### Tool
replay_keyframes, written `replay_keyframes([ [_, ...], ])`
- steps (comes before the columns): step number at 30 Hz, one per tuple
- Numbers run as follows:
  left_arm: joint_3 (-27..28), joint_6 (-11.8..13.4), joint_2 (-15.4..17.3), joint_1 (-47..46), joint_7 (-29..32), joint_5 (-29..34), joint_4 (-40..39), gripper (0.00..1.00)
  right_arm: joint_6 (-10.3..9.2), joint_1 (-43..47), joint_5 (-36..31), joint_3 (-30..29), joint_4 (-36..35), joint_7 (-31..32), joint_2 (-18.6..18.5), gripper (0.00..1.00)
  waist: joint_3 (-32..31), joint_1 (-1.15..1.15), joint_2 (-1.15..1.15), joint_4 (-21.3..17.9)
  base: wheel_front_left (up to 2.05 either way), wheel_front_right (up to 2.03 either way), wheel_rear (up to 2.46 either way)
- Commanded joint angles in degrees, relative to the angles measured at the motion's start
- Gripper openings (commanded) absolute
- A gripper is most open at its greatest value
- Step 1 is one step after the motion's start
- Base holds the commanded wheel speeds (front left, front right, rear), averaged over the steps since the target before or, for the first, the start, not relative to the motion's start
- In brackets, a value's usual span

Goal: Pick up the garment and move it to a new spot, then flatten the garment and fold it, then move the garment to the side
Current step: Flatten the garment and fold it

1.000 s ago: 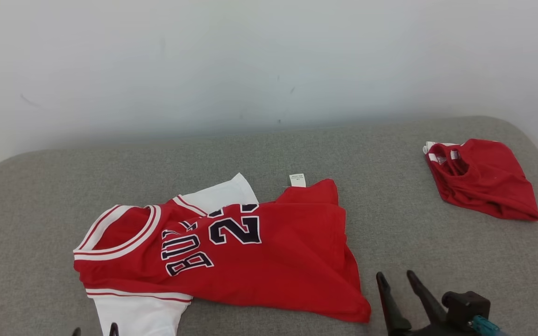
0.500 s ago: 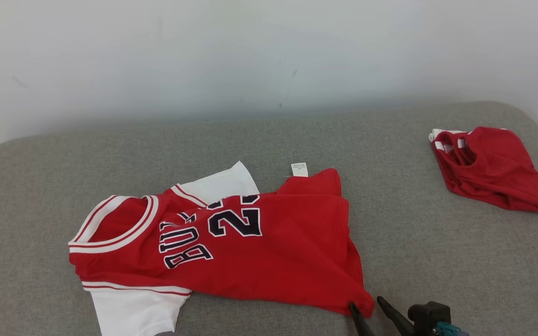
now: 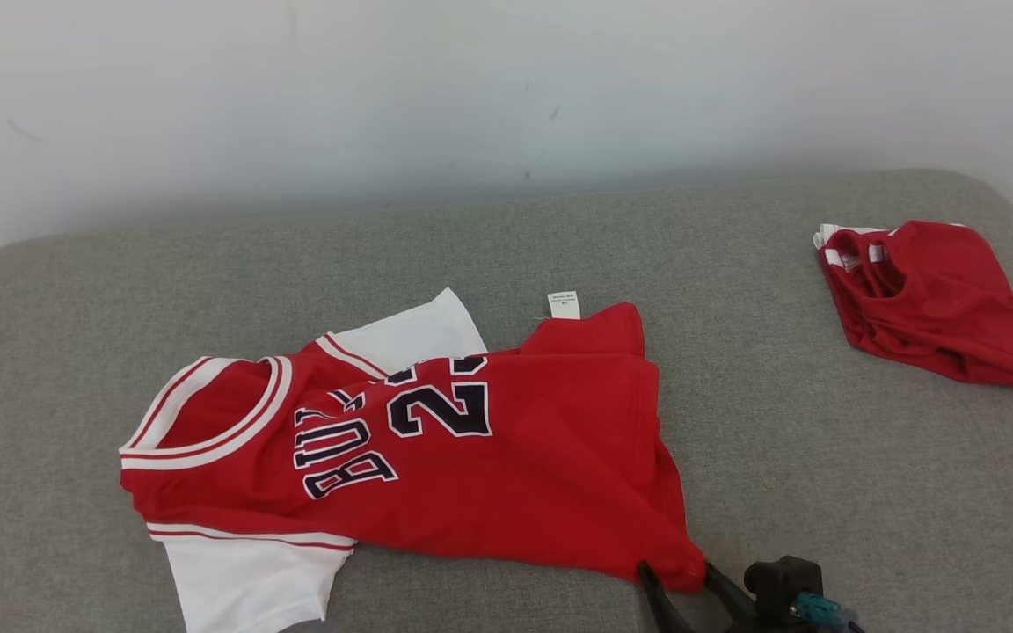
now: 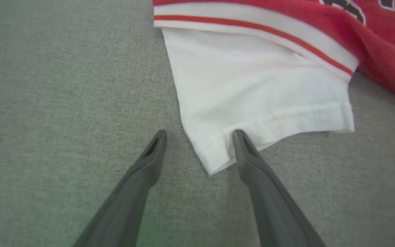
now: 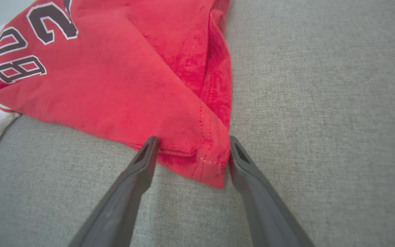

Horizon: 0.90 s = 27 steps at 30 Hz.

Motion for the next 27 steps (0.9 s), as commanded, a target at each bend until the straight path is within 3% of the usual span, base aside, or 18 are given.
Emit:
replay_keyframes([
  [1, 0.06, -0.53, -0.55, -0.28, 0.30, -0.47, 0.82, 0.54, -0.04, -0.40, 0.38, 0.46, 0.40, -0.43, 0.10, 0.75, 0.00, -0.01, 0.00, -0.03, 0.00, 0.00, 0.00],
  [3, -0.24, -1.53, -1.00, -0.43, 0.31, -0.96, 1.82, 0.00, -0.04, -0.91, 1.05, 1.14, 0.60, -0.82, -0.01, 0.00, -0.07, -0.01, 0.00, -0.03, 0.00, 0.00, 0.00],
  [10, 1.40, -0.38, -0.43, 1.87, 0.07, 1.70, -6.53, 0.00, -0.04, -1.24, 2.58, 1.71, -0.43, -2.10, -1.50, 0.00, -1.27, -0.01, 0.00, 0.59, 0.00, 0.00, 0.00],
  [17, 2.61, 0.28, 0.69, 5.56, 0.07, 2.98, -17.95, 0.00, -0.04, 0.27, 5.40, 2.97, -6.64, -0.46, -4.18, 0.00, -3.09, -0.01, 0.00, 0.59, 0.00, 0.00, 0.00],
  [21, 1.49, -1.48, 3.05, 2.81, 1.77, 3.82, -24.54, 0.00, -0.04, -1.47, 7.64, 3.18, -13.64, 2.14, -7.20, 0.00, -3.39, -0.01, 0.00, 0.42, 0.00, 0.00, 0.00],
  [27, -0.80, -4.27, 7.08, -5.94, 6.15, 5.62, -26.60, 0.00, -0.04, -7.72, 8.10, 5.04, -17.02, 5.57, -9.37, 0.00, -1.89, -0.01, 0.00, -0.44, 0.00, 0.00, 0.00],
])
